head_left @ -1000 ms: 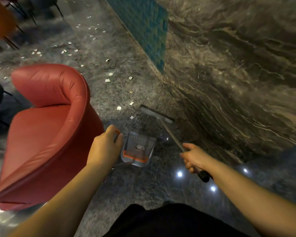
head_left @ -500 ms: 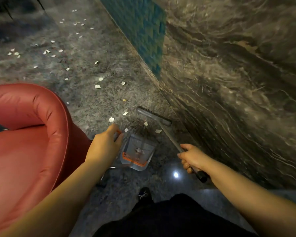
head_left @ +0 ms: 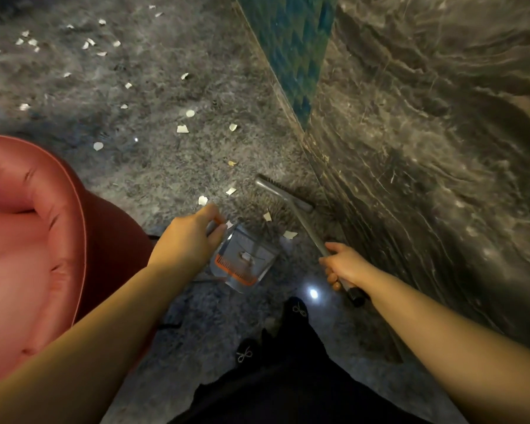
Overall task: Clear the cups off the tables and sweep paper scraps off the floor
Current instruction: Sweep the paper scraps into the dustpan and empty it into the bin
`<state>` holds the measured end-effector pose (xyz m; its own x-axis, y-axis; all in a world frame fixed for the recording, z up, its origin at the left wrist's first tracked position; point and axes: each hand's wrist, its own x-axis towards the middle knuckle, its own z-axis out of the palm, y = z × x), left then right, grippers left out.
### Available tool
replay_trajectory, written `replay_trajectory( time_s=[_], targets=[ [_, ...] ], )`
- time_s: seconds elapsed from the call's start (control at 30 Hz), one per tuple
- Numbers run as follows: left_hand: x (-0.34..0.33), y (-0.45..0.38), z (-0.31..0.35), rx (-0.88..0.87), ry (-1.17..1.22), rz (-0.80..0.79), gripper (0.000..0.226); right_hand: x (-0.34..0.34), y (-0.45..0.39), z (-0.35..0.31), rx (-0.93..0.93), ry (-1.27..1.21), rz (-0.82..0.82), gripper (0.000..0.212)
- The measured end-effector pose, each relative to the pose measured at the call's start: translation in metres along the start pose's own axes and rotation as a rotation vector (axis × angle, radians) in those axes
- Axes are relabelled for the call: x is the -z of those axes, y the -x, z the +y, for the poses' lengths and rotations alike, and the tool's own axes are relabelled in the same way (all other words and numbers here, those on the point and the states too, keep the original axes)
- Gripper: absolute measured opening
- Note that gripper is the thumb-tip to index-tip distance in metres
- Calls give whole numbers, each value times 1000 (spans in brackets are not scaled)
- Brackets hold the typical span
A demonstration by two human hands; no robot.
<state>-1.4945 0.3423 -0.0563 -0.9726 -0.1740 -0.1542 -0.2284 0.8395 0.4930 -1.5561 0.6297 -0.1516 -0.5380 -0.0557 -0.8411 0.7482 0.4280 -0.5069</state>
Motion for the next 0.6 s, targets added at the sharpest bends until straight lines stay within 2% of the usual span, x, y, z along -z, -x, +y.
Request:
replay_trajectory(
  time_s=[0.2, 0.3, 0.4, 0.6],
  targets=[
    [-20, -41, 6, 2, -38, 40, 14, 27, -63, -15, -40, 41, -75, 48],
    [-24, -54, 11, -20, -41, 64, 18, 34, -84, -12, -48, 94, -123, 37],
    [-20, -62, 10, -5, -49, 64, 19, 33, -99, -8, -75, 146, -121, 32],
    [-10, -63, 5, -26, -63, 42, 11, 24, -105, -10, -186, 439, -62, 33]
  ],
)
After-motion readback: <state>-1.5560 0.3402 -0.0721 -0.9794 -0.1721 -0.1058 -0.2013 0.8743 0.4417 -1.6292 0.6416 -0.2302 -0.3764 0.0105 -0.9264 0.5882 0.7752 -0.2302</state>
